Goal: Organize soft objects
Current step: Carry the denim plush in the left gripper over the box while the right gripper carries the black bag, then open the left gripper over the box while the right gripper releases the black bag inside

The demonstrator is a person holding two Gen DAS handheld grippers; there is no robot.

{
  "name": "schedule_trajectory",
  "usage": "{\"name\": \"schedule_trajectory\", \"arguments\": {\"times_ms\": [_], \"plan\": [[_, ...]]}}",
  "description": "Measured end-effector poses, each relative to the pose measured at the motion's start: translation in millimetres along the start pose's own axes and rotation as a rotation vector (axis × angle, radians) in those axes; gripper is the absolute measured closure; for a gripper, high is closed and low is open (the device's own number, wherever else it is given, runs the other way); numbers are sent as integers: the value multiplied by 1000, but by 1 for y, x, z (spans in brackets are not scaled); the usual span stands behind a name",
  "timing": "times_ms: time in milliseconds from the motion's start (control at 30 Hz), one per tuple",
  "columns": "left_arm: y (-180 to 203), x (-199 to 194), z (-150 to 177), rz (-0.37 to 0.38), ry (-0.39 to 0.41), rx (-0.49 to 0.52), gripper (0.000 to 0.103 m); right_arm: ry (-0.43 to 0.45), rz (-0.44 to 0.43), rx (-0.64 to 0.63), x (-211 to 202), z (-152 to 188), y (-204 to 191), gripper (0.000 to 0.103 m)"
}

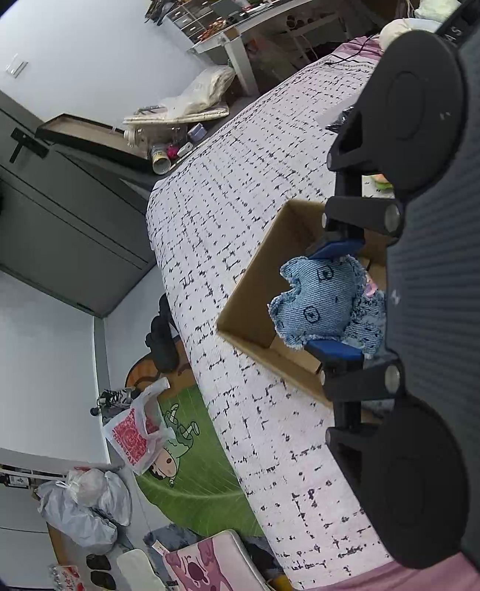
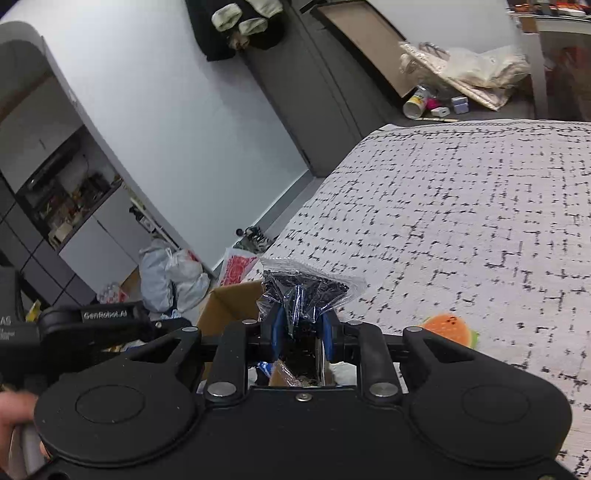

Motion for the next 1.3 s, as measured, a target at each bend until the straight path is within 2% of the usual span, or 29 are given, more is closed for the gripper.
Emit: {"name": "schedule_trajectory", "arguments": {"times_ms": [433,667,1000,1100,1200,1233,1300], "plan": [[-11,30,-16,40,-24,-8,54,-46,-8,-46,26,12,-23,82],[-17,42,-22,50,-52,-15,34,-92,-15,-60,38,21,-33,82],[-25,40,-23,45,-51,-20,32,-164,-18,-61,43,31,-36,81],[-26,36,-20,32,-55,-14,32,-207,-31,-55,42,37,-40,77],[-27,31,-16,19,-65,-8,32,-216,-40,-29,36,37,-41,56],[-27,29,-15,16,-68,-7,31,-203,-33,-30,33,34,-41,52],[-26,25,-12,13,-71,0,26,-188,-23,-33,28,30,-40,52]]}}
Point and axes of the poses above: each gripper's, at about its wrist camera, not at the fingertips, and x roughly the way its jaws point, y to its right, z to its underside, the point moved 9 cm from there along x, roughly the way its jaws point, and after that the axes turned 6 degrees about x, right-handed, at the moved point
